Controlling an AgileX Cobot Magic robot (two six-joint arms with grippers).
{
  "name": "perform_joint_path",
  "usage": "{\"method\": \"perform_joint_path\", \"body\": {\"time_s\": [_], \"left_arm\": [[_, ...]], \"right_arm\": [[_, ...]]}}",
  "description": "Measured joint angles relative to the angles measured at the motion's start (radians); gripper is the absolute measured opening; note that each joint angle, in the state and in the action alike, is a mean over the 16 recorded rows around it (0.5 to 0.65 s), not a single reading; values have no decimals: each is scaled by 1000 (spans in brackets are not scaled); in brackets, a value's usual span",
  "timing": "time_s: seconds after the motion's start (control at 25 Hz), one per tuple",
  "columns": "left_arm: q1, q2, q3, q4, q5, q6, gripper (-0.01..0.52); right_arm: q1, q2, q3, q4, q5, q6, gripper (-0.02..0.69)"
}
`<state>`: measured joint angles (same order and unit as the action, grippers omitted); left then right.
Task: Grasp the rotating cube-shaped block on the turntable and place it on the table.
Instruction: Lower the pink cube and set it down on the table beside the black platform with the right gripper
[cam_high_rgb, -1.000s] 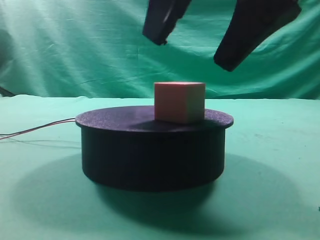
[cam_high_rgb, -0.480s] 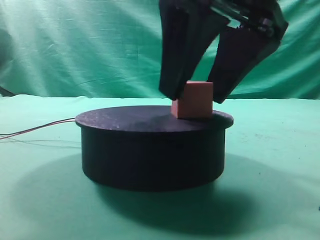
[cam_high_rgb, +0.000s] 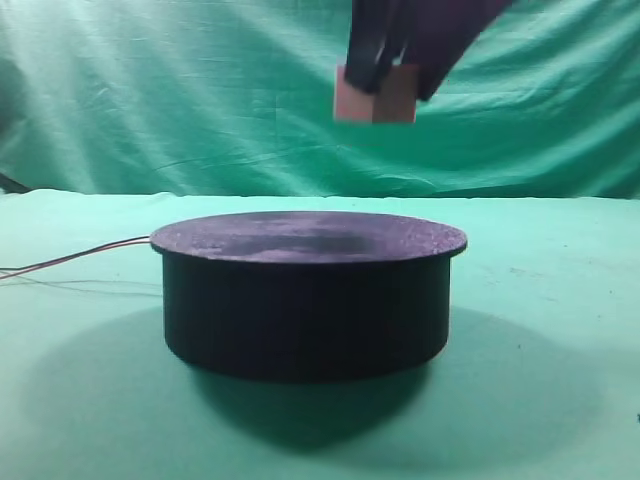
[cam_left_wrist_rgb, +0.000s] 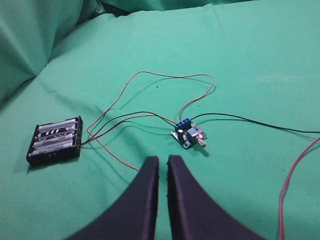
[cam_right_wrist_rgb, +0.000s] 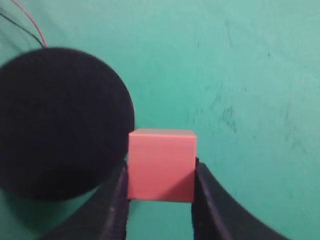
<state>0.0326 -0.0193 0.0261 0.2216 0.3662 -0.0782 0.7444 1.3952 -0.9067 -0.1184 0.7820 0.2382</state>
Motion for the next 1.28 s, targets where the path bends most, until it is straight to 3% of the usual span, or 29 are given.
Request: {"method": "perform_joint_path", "body": {"time_s": [0.44, 0.64, 0.92, 1.08, 1.28], "left_arm": [[0, 0, 0, 0, 0, 0, 0], [0, 0, 0, 0, 0, 0, 0], [0, 0, 0, 0, 0, 0, 0], [0, 0, 0, 0, 0, 0, 0], [0, 0, 0, 0, 0, 0, 0]], "right_arm": [[-70, 5, 244, 33, -172, 79, 242], [-95, 27, 259, 69, -203, 58, 320], [-98, -12, 198, 99, -118, 32, 420], [-98, -93, 154, 102, -33, 29, 377], [-98, -236, 110, 103, 72, 23, 228]]}}
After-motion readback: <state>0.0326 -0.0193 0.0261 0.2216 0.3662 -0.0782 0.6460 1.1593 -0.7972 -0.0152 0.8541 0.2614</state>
